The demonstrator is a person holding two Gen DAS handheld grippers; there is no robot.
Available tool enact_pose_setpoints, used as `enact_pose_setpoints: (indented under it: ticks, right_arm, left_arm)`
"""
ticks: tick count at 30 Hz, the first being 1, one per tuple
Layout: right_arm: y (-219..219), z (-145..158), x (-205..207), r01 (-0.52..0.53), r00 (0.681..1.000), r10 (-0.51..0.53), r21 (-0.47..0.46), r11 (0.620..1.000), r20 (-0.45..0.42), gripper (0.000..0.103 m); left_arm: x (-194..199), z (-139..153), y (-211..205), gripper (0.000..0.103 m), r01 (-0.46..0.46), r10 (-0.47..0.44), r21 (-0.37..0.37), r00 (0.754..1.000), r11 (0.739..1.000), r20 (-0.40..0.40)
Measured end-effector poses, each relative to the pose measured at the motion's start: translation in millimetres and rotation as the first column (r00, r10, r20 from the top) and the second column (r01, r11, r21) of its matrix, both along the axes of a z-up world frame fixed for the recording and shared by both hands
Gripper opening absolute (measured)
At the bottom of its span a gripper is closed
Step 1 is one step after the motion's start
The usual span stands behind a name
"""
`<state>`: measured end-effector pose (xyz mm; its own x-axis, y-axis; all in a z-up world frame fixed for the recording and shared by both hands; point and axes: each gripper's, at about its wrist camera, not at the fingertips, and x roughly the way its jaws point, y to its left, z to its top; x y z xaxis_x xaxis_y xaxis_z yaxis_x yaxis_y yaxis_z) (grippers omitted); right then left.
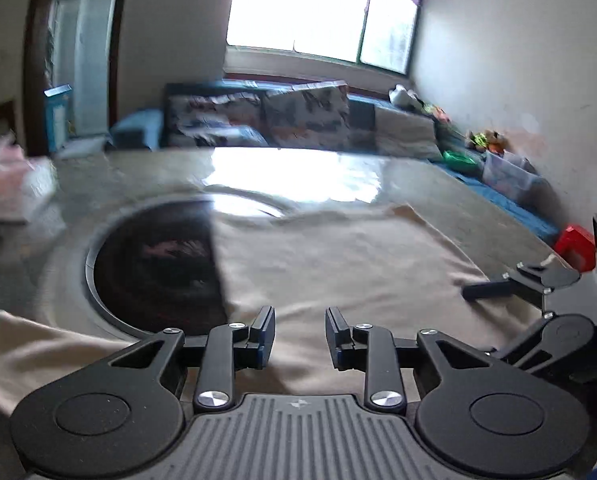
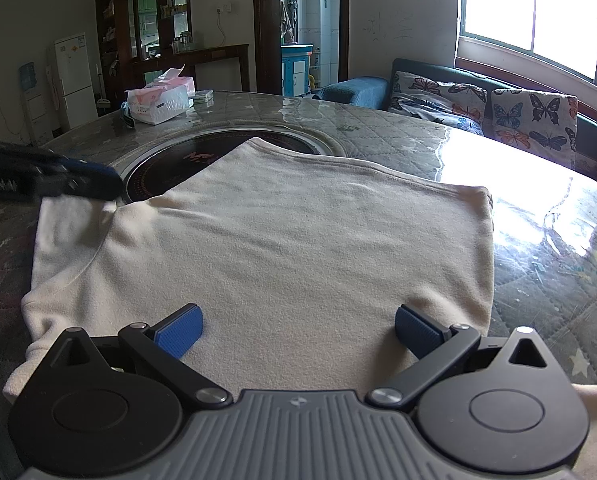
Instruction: Fold clothes
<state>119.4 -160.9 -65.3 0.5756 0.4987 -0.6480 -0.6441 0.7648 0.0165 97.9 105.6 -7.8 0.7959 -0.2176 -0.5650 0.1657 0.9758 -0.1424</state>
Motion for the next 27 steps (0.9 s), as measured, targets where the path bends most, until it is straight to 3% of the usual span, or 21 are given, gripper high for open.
enact_pose_setpoints:
  ticks: [3, 10, 14, 18, 22, 27]
  right_arm:
    - [0.0, 0.0, 0.0, 0.000, 1.000, 0.000, 0.000, 1.000, 0.000, 0.103]
    - [0.1, -0.1, 0.1, 0.000, 1.000, 0.000, 0.001, 1.000, 0.000, 0.103]
    - [0.0, -0.1, 0.1, 0.000, 1.000, 0.000, 0.001, 1.000, 0.000, 0.103]
    - [0.0, -0.1, 0.1, 0.000, 1.000, 0.000, 0.001, 1.000, 0.000, 0.103]
    - [-0.1, -0.2, 0.1, 0.000, 1.000, 0.000, 0.001, 1.000, 0.000, 0.103]
    - [0.0, -0.2, 0.0, 0.001, 1.000, -0.001, 0.001, 1.000, 0.000, 0.103]
  left_arm:
    - [7.9, -13.7, 5.4, 0.028, -0.032, 0.033, 0.005, 0.997, 0.999, -0.064]
    - [-3.6, -16.2, 13.2, 0.029, -0.022, 0.023, 0.004, 0.998, 1.000, -0.063]
    - [6.4, -6.8, 7.8, 0.050, -0.020, 0.017, -0.037, 0.998, 0.999, -0.069]
    - [21.6, -5.4, -2.5, 0.069, -0.007, 0.006, -0.010, 0.998, 1.000, -0.058]
    - [38.0, -17.8, -0.4, 0.070, -0.025, 0.024, -0.006, 0.994, 1.000, -0.102]
    - [30.7, -13.2, 1.3, 0.073, -0.036, 0.037, 0.004, 0.997, 0.999, -0.073]
